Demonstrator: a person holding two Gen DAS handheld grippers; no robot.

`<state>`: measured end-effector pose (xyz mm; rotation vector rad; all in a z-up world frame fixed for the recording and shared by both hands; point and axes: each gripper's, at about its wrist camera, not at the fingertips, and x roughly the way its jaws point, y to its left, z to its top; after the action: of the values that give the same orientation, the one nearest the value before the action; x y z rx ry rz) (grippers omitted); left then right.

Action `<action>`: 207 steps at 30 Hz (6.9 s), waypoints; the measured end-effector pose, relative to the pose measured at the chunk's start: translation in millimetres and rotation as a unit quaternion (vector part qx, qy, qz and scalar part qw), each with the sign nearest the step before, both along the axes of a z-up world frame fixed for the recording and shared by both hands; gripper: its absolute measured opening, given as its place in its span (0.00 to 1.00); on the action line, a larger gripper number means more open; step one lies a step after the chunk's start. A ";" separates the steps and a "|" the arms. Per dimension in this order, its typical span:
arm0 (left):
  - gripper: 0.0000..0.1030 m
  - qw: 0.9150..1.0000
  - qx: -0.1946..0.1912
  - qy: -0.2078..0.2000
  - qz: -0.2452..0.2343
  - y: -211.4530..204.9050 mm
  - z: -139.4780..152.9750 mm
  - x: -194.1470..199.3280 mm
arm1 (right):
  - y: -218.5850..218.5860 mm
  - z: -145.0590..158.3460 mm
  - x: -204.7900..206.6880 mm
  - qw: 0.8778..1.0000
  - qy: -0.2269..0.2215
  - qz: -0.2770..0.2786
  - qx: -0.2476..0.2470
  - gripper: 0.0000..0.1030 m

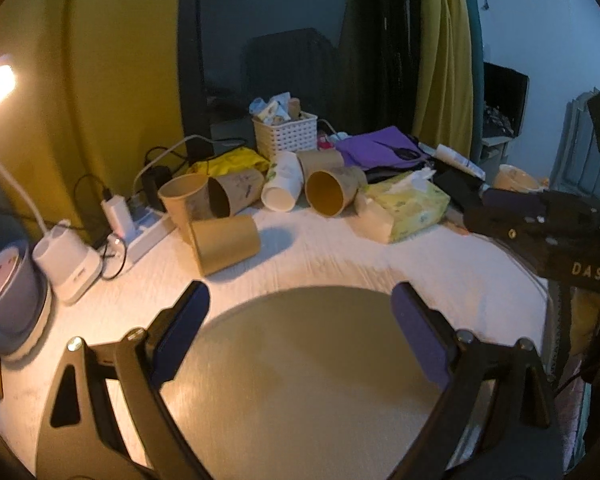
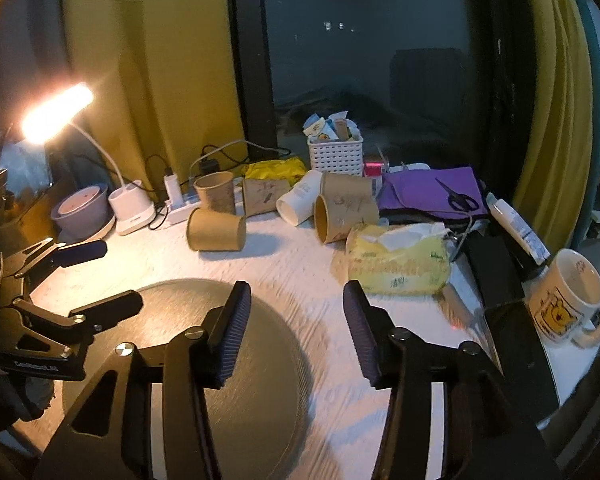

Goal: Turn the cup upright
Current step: 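Reach the left tool toward the white cup lying among the clutter, then close the left gripper on the white Green World cup's body, then lift the white cup with the left gripper and carry it over the mat, then grasp the white cup with the right gripper while the left gripper releases it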

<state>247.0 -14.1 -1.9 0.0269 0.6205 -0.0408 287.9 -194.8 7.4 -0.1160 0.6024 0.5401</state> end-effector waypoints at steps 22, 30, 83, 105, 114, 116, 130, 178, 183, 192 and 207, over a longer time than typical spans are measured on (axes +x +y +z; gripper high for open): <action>0.90 0.997 0.043 0.059 -0.012 5.9 -24.5 172.6 | 27.4 -22.2 147.2 1.000 0.016 0.004 0.018 0.50; 0.90 0.993 0.072 0.091 -0.015 -0.1 -34.6 227.2 | 32.7 -25.0 185.5 0.999 0.021 -0.006 0.030 0.50; 0.55 0.992 0.078 0.103 -0.006 -4.2 -20.4 231.4 | 11.7 -33.9 217.5 0.997 0.034 -0.034 0.067 0.50; 0.55 1.000 -0.007 0.012 -0.003 -1.5 16.8 99.7 | 14.3 8.9 138.5 0.998 -0.003 -0.018 0.065 0.50; 0.55 0.999 -0.021 -0.032 0.008 -0.8 26.9 14.9 | 21.1 24.8 66.1 0.998 -0.018 0.004 0.063 0.50; 0.55 0.999 -0.027 -0.039 0.010 0.6 26.8 -0.5 | 23.7 29.3 48.2 0.998 -0.024 0.010 0.061 0.58; 0.55 0.990 -0.070 -0.113 0.055 10.8 8.7 -120.8 | 51.6 45.6 -57.1 0.996 -0.031 0.054 0.059 0.63; 0.58 0.973 -0.113 -0.194 0.047 -0.3 -51.4 -243.0 | 115.9 3.8 -160.1 0.952 0.139 0.250 0.109 0.65; 0.78 0.977 -0.123 -0.169 0.045 0.2 -57.1 -236.6 | 114.0 0.3 -156.4 0.956 0.125 0.244 0.105 0.65; 0.83 0.983 -0.125 -0.118 0.068 11.8 -62.3 -220.1 | 104.7 0.9 -136.1 0.974 0.060 0.200 0.081 0.65; 0.83 0.979 -0.157 -0.060 0.111 54.3 -71.7 -193.2 | 118.0 -49.9 -95.0 0.991 -0.009 0.135 -0.017 0.65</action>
<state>53.8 40.2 -73.6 -0.3441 0.4874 0.0792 192.9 -76.8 -42.4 -0.2372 0.5815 0.7904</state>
